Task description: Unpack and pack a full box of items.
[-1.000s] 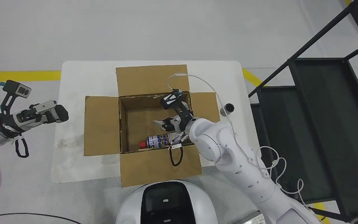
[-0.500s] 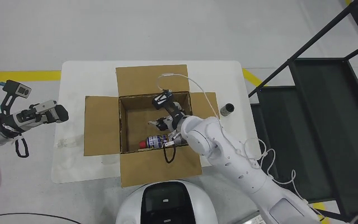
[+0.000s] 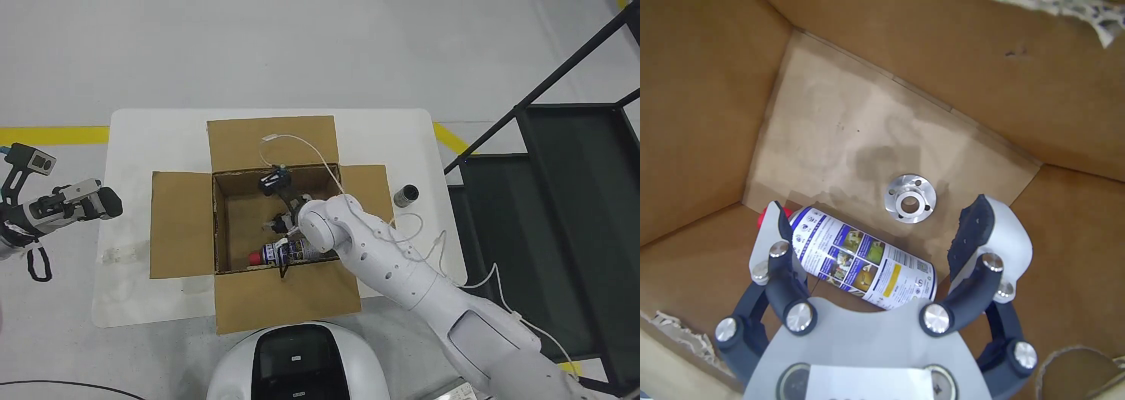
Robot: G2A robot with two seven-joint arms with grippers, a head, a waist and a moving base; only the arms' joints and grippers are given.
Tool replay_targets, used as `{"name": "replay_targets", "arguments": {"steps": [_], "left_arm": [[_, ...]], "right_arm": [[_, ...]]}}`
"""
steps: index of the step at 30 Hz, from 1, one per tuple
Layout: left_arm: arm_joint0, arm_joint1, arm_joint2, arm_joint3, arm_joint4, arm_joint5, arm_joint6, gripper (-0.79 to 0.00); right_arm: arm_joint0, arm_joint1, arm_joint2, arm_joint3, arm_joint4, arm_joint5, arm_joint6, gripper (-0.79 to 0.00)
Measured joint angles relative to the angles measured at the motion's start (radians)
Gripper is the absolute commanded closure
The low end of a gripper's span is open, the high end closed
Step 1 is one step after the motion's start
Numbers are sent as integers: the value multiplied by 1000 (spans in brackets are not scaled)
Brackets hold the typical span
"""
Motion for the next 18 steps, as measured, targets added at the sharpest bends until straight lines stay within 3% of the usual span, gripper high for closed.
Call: {"name": "replay_targets", "arguments": {"steps": [4, 8, 10, 12, 15, 18], "left_arm": [[0, 0, 0, 0, 0, 0, 0, -785], [0, 0, 0, 0, 0, 0, 0, -785], [0, 0, 0, 0, 0, 0, 0, -785], [0, 0, 0, 0, 0, 0, 0, -785], [0, 0, 0, 0, 0, 0, 0, -785], [0, 0, 0, 0, 0, 0, 0, -785]], "right_arm": [[29, -20, -22, 58, 6, 31, 34, -785], [42, -36, -33, 109, 19, 57, 42, -674], [50, -44, -38, 132, 25, 67, 41, -665], [55, -51, -43, 149, 29, 67, 40, -573], [61, -61, -49, 173, 35, 63, 33, -505], [65, -69, -50, 198, 41, 64, 25, -511]]}}
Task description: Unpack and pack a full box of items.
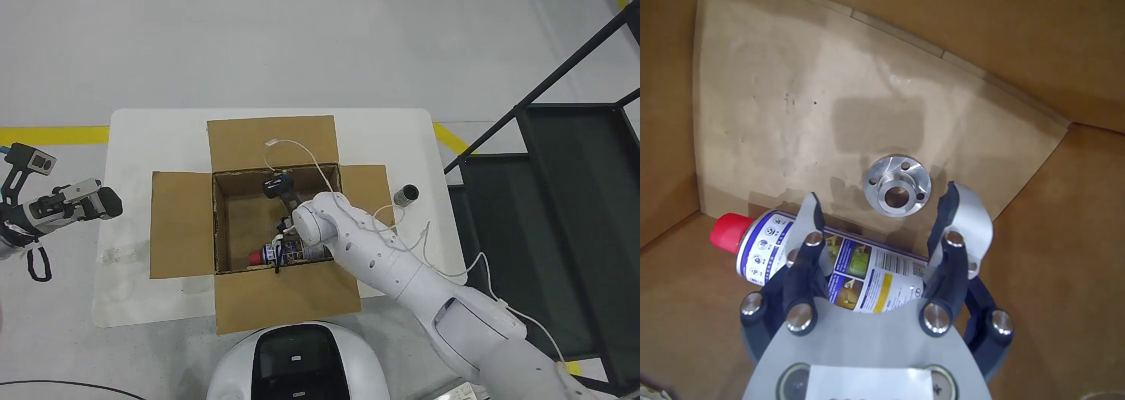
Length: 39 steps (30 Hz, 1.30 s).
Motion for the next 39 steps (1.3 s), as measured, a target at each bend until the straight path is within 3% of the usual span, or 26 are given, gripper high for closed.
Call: {"name": "replay_targets", "arguments": {"steps": [2, 3, 5, 10, 14, 17, 20, 29, 39], "left_arm": [[0, 0, 0, 0, 0, 0, 0, -785], [0, 0, 0, 0, 0, 0, 0, -785], [0, 0, 0, 0, 0, 0, 0, -785], [0, 0, 0, 0, 0, 0, 0, -785], [0, 0, 0, 0, 0, 0, 0, -785], [0, 0, 0, 0, 0, 0, 0, -785], [0, 0, 0, 0, 0, 0, 0, -785], [0, 0, 0, 0, 0, 0, 0, -785], [0, 0, 0, 0, 0, 0, 0, -785]], "right_arm": [[4, -5, -1, 13, 1, -2, -4, -496], [6, -7, -2, 18, 0, -4, -5, -437], [9, -12, -2, 31, -2, -7, -10, -400], [14, -20, 5, 63, -1, 3, -18, -342], [17, -27, 6, 81, -8, 7, -22, -166], [22, -31, 1, 92, -22, 6, -3, -163], [25, -35, 0, 95, -31, 3, 5, 0], [15, -31, 28, 42, -52, -27, 29, 0], [-95, 29, 135, -179, -164, -53, 114, 0]]}}
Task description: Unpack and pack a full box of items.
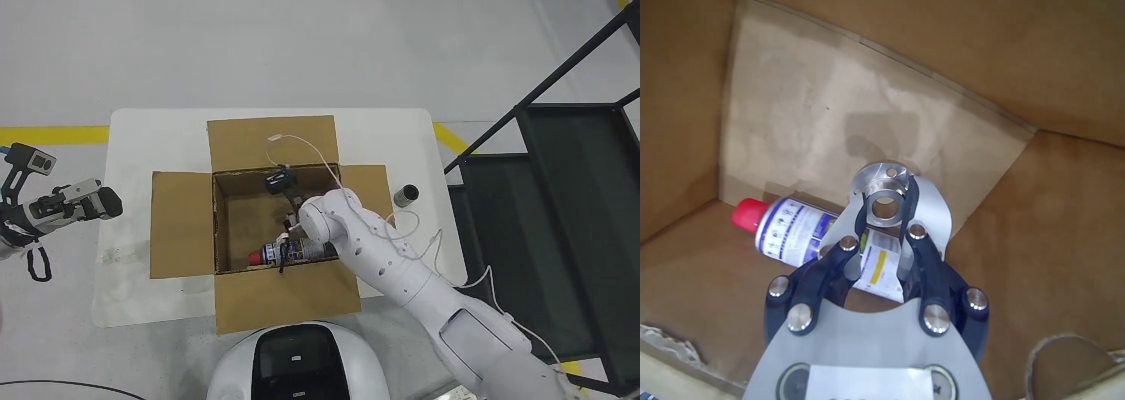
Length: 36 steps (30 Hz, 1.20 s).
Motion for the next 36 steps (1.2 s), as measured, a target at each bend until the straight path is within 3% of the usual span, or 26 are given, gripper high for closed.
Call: {"name": "replay_targets", "arguments": {"steps": [5, 17, 18, 20, 21, 27, 31, 33, 36], "left_arm": [[0, 0, 0, 0, 0, 0, 0, -785], [0, 0, 0, 0, 0, 0, 0, -785], [0, 0, 0, 0, 0, 0, 0, -785], [0, 0, 0, 0, 0, 0, 0, -785], [0, 0, 0, 0, 0, 0, 0, -785], [0, 0, 0, 0, 0, 0, 0, -785], [0, 0, 0, 0, 0, 0, 0, -785], [0, 0, 0, 0, 0, 0, 0, -785], [0, 0, 0, 0, 0, 0, 0, -785]], "right_arm": [[-2, -3, -3, 33, -41, 13, -19, 0], [55, -60, -66, 199, 20, 21, -86, 0], [59, -63, -67, 209, 25, 22, -90, -108], [66, -70, -68, 230, 34, 21, -97, -117], [69, -72, -68, 239, 38, 19, -97, -172], [88, -88, -68, 290, 62, 8, -105, -206], [95, -95, -70, 306, 65, 5, -108, -148], [96, -98, -70, 313, 65, 4, -110, -6], [97, -103, -69, 323, 66, 6, -114, 0]]}}
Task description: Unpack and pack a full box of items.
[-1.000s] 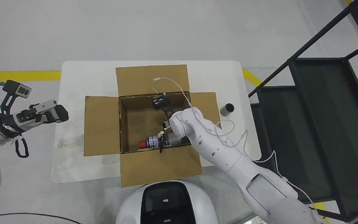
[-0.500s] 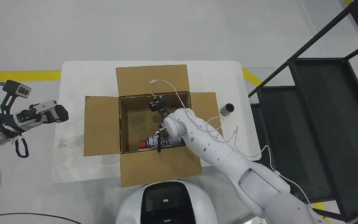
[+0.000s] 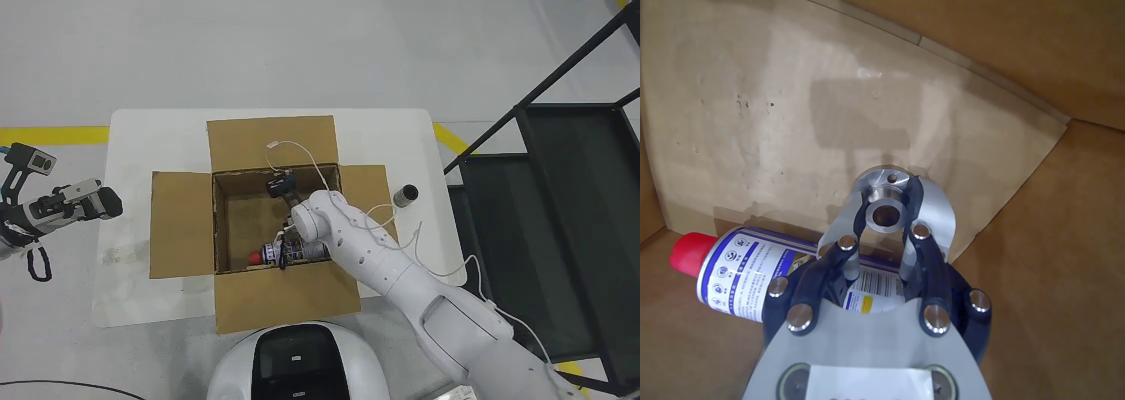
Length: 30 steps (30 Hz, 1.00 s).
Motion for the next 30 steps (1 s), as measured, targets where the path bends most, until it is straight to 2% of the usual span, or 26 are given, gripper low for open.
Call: {"name": "replay_targets", "arguments": {"steps": [6, 11, 15, 25, 30], "left_arm": [[0, 0, 0, 0, 0, 0, 0, -785], [0, 0, 0, 0, 0, 0, 0, -785], [0, 0, 0, 0, 0, 0, 0, -785], [0, 0, 0, 0, 0, 0, 0, -785], [0, 0, 0, 0, 0, 0, 0, -785]], "right_arm": [[0, -3, 7, -7, -14, 3, -1, 0], [-19, 9, 25, -93, -59, 7, 28, 0], [-61, 33, 57, -234, -116, -4, 88, 0], [-251, 107, 220, -701, -218, -97, 274, 0], [-301, 123, 268, -815, -231, -142, 302, 0]]}}
